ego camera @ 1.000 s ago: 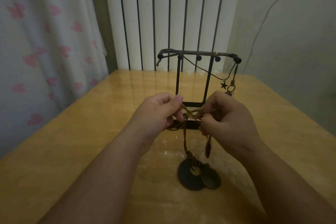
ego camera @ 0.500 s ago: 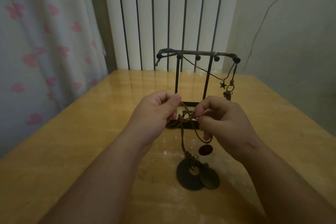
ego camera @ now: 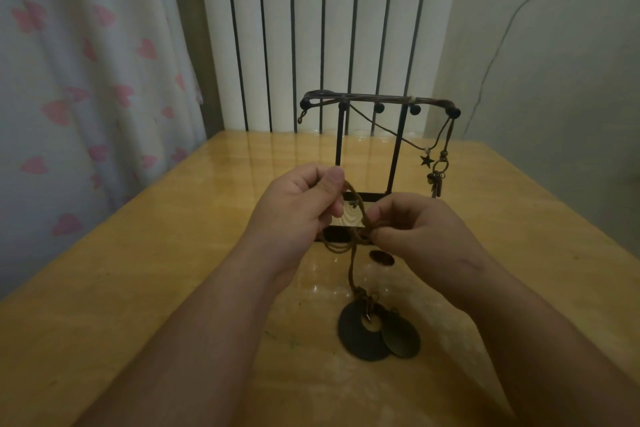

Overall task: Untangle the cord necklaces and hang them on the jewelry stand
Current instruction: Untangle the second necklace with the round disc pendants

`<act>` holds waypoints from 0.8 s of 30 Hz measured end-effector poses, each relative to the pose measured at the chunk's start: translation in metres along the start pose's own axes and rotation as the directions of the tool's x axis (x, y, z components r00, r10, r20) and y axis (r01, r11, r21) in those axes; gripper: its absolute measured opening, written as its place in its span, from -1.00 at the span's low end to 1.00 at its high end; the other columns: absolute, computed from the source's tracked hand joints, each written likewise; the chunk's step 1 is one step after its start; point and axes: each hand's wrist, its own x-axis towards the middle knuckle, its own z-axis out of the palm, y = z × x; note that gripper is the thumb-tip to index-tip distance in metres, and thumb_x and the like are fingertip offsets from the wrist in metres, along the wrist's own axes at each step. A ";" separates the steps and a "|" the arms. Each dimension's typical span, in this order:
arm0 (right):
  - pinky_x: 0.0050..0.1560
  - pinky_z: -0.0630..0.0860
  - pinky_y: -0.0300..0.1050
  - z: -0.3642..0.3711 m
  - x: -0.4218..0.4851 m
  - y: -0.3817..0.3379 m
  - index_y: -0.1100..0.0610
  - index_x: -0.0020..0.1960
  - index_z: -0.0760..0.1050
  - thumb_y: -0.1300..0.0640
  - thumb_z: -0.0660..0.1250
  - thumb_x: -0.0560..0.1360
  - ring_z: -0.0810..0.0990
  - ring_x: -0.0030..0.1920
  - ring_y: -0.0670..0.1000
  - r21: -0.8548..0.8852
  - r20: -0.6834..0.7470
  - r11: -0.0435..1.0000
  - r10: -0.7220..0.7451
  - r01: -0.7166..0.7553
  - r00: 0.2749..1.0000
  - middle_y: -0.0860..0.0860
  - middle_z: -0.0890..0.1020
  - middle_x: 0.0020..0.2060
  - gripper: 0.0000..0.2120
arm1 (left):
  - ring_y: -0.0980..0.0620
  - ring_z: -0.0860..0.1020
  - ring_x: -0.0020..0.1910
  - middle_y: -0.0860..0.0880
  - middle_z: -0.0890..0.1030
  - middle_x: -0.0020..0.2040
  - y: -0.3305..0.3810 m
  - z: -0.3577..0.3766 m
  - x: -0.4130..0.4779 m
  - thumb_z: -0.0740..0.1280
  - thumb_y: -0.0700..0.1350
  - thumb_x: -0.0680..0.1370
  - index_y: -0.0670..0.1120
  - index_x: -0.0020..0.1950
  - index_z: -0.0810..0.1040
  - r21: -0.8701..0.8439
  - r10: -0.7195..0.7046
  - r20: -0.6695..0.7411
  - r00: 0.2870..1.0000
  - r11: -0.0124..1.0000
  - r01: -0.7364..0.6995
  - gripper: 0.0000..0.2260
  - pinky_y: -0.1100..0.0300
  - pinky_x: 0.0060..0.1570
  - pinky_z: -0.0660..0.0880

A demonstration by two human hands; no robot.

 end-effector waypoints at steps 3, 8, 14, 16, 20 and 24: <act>-0.13 0.51 -0.30 -0.001 0.001 0.000 0.06 -0.04 0.60 0.30 0.35 0.50 0.66 -0.10 -0.21 0.026 0.028 0.999 0.024 -0.025 0.999 -0.07 0.71 -0.14 -0.84 | 0.19 0.39 -0.50 0.03 0.51 -0.38 0.000 -0.002 0.002 0.22 -0.03 0.64 -0.07 -0.20 0.52 -0.045 0.003 -0.015 1.000 0.999 -0.003 -0.75 0.41 -0.49 0.37; -0.02 0.64 -0.04 -0.001 0.001 -0.001 0.11 -0.01 0.56 0.31 0.28 0.54 0.69 -0.07 -0.03 0.135 0.058 0.983 0.120 -0.127 0.991 0.03 0.70 -0.12 -0.86 | 0.14 0.38 -0.47 0.01 0.59 -0.28 0.000 -0.004 0.003 0.20 -0.03 0.65 -0.09 -0.09 0.55 -0.149 -0.027 -0.085 0.996 0.989 0.014 -0.78 0.39 -0.50 0.37; -0.32 0.56 -0.18 -0.002 -0.001 -0.005 0.20 0.01 0.55 0.34 0.23 0.56 0.62 -0.30 -0.03 0.383 0.100 0.896 0.201 -0.224 0.975 0.14 0.63 -0.12 -0.85 | 0.11 0.39 -0.40 0.03 0.50 -0.34 -0.005 -0.007 0.006 0.24 -0.09 0.65 -0.02 0.01 0.59 -0.027 -0.075 -0.208 0.975 0.997 0.071 -0.86 0.28 -0.42 0.32; -0.36 0.50 -0.22 -0.003 -0.001 -0.004 0.19 -0.01 0.58 0.33 0.27 0.54 0.56 -0.33 -0.07 0.342 0.047 0.921 0.179 -0.184 0.983 0.10 0.64 -0.17 -0.86 | 0.13 0.45 -0.32 0.06 0.53 -0.27 -0.007 -0.005 0.005 0.30 -0.06 0.62 0.05 0.08 0.60 0.127 -0.059 -0.209 0.976 0.988 0.087 -0.90 0.29 -0.34 0.35; -0.39 0.48 -0.25 -0.001 0.000 -0.003 0.16 -0.05 0.61 0.34 0.29 0.53 0.52 -0.39 -0.12 0.298 -0.021 0.946 0.137 -0.125 0.990 -0.01 0.63 -0.31 -0.84 | 0.14 0.54 -0.14 0.08 0.57 -0.13 -0.013 -0.003 0.003 0.43 -0.14 0.53 0.16 0.11 0.62 0.261 -0.050 -0.143 0.988 0.962 0.086 -0.77 0.26 -0.16 0.44; -0.38 0.49 -0.26 0.000 0.001 -0.001 0.14 -0.07 0.62 0.33 0.30 0.53 0.52 -0.39 -0.12 0.252 -0.035 0.961 0.123 -0.111 0.992 0.01 0.64 -0.31 -0.84 | 0.16 0.54 -0.17 0.06 0.55 -0.14 -0.013 -0.004 0.003 0.43 -0.18 0.53 0.19 0.21 0.58 0.411 -0.030 -0.166 0.986 0.907 0.096 -0.66 0.39 -0.28 0.38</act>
